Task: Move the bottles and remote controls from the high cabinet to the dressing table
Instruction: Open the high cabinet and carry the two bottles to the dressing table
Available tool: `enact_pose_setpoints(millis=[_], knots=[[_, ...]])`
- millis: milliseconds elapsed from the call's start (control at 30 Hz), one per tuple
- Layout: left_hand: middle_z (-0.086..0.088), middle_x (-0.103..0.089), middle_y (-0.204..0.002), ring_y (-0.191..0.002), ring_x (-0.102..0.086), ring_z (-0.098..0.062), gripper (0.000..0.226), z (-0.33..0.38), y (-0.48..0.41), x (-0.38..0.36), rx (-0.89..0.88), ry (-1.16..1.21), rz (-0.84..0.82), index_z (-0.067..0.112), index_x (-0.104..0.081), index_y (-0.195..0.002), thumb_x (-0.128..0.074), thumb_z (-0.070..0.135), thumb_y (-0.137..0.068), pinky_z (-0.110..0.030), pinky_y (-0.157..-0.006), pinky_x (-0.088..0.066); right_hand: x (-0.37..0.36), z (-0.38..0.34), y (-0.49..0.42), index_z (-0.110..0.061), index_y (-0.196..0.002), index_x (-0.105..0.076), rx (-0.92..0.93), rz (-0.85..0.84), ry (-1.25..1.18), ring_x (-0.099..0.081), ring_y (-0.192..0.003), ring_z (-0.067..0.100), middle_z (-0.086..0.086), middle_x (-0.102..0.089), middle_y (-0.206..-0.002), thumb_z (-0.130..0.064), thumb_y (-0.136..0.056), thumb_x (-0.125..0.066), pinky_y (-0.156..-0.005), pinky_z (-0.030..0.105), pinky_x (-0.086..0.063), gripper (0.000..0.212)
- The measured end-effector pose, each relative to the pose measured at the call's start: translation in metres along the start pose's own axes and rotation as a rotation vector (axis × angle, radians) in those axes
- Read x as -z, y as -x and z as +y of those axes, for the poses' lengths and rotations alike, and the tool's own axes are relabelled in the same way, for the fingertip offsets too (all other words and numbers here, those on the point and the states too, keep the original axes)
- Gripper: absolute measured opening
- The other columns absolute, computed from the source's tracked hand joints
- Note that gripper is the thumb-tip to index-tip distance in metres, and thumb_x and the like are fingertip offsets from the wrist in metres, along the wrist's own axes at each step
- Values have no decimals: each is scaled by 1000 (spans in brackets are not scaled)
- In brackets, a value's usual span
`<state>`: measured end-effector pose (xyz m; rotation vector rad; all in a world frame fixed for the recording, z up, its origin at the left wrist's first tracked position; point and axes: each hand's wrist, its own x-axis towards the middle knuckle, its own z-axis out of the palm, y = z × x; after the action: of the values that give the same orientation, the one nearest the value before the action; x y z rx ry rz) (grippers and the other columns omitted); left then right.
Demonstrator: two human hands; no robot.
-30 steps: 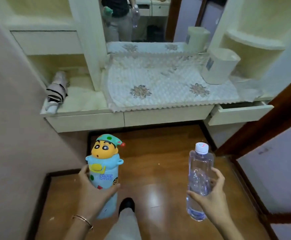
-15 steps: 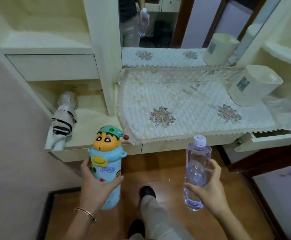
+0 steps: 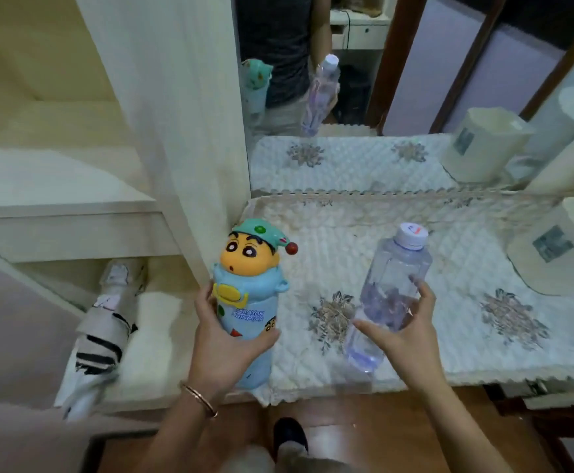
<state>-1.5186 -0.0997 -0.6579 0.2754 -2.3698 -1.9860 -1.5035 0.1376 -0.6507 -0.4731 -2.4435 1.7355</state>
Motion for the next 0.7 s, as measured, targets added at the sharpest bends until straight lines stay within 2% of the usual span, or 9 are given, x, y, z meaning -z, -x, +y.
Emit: enact_pose_setpoints(millis=[100, 200, 333, 400, 433, 500, 567, 633, 700], knots=[[20, -52, -104, -84, -57, 21, 91, 4, -36, -21, -54, -7, -13, 24, -31, -122, -85, -1, -53, 0, -71, -49, -12, -15, -34, -20, -140, -26, 32, 25, -5, -51, -97, 5, -24, -47, -102, -10, -67, -82, -87, 23, -40, 92], [15, -55, -101, -79, -57, 22, 83, 4, -64, -40, -54, 7, -26, 16, -37, -118, -85, -2, -53, 2, -66, -47, -26, -20, -56, -18, -130, -37, 51, 12, 13, -47, -111, 7, -14, -46, -115, -12, -65, -83, -90, 19, -40, 80], [11, -58, -97, -78, -60, 19, 77, -6, -89, -59, -49, 33, -47, 15, -39, -109, -85, -4, -51, 1, -66, -46, -45, -15, -71, -35, -109, -41, 64, -19, 26, -53, -105, 8, -7, -53, -115, -8, -63, -84, -74, -5, -41, 69], [5, -61, -104, -90, -62, 10, 80, -15, -97, -64, -41, 38, -56, 11, -43, -113, -88, 4, -47, -2, -74, -48, -53, -10, -73, -30, -116, -43, 59, -20, 41, -55, -111, 13, -2, -56, -121, -9, -62, -84, -76, -2, -42, 71], [-1, -62, -109, -98, -64, -2, 84, -19, -101, -66, -32, 39, -61, 8, -44, -116, -88, 10, -45, -5, -77, -50, -56, -9, -73, -27, -120, -43, 49, -14, 38, -55, -114, 15, 0, -56, -125, -9, -62, -84, -78, 0, -42, 73], [-7, -61, -114, -102, -64, -15, 90, -27, -105, -71, -13, 53, -70, 5, -41, -122, -87, 7, -45, -7, -78, -51, -61, -3, -74, -38, -117, -43, 32, -6, 0, -56, -113, 14, -3, -57, -124, -8, -63, -83, -77, 3, -45, 74], [-11, -62, -115, -104, -64, -20, 89, -33, -107, -75, 3, 49, -60, 5, -39, -124, -87, 0, -48, -8, -79, -51, -66, 3, -74, -51, -108, -39, 23, 0, -11, -56, -111, 10, -10, -57, -120, -5, -63, -83, -77, 0, -46, 78], [-10, -62, -117, -107, -63, -20, 86, -37, -105, -77, 14, 21, -50, 11, -42, -121, -88, 8, -48, -9, -82, -50, -70, 9, -74, -55, -107, -37, 1, 16, -6, -54, -114, 8, -18, -55, -118, -7, -64, -83, -81, 3, -47, 79], [-7, -60, -120, -109, -61, -18, 88, -39, -104, -76, 31, 1, -48, 21, -38, -119, -89, 14, -47, -21, -90, -49, -71, 14, -73, -53, -110, -37, -17, 37, -13, -55, -112, 3, -22, -53, -118, -8, -65, -83, -84, 6, -47, 78]])
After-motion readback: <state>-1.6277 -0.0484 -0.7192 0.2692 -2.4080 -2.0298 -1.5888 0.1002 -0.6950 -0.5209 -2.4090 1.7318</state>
